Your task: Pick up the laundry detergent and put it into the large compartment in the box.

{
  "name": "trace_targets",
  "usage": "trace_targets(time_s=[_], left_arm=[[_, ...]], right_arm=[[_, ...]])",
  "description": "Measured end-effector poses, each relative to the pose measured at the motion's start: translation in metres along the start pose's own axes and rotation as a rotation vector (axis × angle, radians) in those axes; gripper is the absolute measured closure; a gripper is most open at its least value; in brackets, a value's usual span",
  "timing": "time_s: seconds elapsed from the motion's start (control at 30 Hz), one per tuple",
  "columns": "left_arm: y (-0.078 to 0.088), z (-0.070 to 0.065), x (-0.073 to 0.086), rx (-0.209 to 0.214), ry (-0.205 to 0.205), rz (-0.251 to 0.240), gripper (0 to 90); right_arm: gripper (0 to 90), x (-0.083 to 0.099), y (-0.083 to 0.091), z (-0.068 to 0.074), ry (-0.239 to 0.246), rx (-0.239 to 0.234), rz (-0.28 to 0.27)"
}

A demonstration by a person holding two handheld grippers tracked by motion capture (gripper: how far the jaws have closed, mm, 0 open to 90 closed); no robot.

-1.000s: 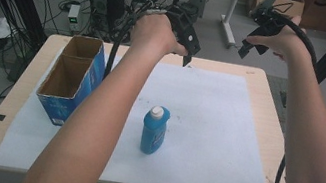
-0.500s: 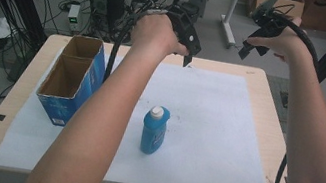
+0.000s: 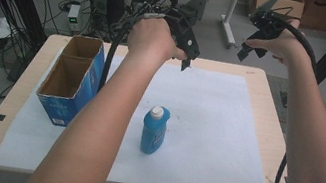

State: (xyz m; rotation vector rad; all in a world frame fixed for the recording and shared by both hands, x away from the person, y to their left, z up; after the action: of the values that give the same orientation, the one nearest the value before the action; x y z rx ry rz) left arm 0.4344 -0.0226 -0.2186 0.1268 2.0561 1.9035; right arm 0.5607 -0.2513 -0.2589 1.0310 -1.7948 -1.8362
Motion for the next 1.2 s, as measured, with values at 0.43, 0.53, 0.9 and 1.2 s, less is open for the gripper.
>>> trace_targets(time_s=[0.43,0.53,0.9,1.2], left_arm=[[-0.009,-0.010,0.019,-0.009,-0.017,0.034,15.9],[-0.013,-0.014,0.027,-0.011,-0.030,0.043,15.9],[-0.028,-0.017,0.047,-0.017,-0.052,0.077,15.9],[-0.042,-0.016,0.061,-0.032,-0.039,0.091,15.9]], right_arm=[[23.9,0.000,-0.003,0.005,0.006,-0.004,0.001],[23.9,0.001,-0.003,0.005,0.006,-0.003,-0.002],[23.6,0.003,0.002,0.006,0.016,-0.001,-0.015],[23.8,0.002,0.002,0.009,0.021,-0.002,-0.015]])
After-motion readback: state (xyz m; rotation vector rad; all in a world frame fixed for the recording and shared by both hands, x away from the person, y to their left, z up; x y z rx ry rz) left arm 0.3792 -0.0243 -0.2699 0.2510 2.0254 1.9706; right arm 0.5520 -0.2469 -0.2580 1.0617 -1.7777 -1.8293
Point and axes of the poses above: each handheld gripper's, and its own axes: y roughly backward along the jaws, x roughly out of its underside, z roughly to its left, the point moved 9 cm from there along -y, roughly forward along the jaws, and after that the axes turned 15 degrees about y, right-handed, at the moved point
